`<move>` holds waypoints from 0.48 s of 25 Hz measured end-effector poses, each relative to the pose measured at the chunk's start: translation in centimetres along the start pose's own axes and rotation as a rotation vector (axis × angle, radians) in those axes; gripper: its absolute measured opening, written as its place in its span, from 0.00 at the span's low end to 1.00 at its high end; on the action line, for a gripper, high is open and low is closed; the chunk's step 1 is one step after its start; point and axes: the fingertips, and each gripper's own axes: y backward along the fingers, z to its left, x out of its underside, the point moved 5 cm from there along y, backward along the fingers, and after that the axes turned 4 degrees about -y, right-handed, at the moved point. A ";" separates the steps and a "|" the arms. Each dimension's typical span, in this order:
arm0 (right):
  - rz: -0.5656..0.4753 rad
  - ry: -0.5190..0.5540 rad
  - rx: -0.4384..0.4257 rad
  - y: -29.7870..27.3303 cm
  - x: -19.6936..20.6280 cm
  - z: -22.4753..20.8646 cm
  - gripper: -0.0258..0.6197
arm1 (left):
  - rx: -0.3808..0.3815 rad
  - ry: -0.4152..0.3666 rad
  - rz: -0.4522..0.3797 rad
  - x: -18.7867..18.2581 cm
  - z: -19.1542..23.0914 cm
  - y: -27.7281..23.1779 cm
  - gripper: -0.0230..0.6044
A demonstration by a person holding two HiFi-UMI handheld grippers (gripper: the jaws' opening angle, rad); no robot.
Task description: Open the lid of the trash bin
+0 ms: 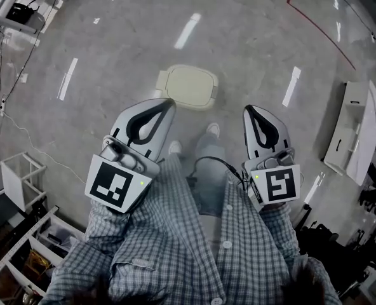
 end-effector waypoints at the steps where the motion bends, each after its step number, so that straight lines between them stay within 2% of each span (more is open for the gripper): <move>1: 0.002 -0.004 0.005 -0.2 0.2 -0.8 0.07 | -0.001 0.003 0.005 0.1 0.0 -0.6 0.04; 4: 0.010 -0.021 0.009 -0.6 1.0 -2.4 0.07 | -0.006 0.019 0.015 0.4 -0.2 -2.1 0.04; 12: 0.040 -0.035 -0.061 -3.5 3.3 -4.3 0.07 | -0.010 0.042 0.074 2.3 -0.6 -5.0 0.04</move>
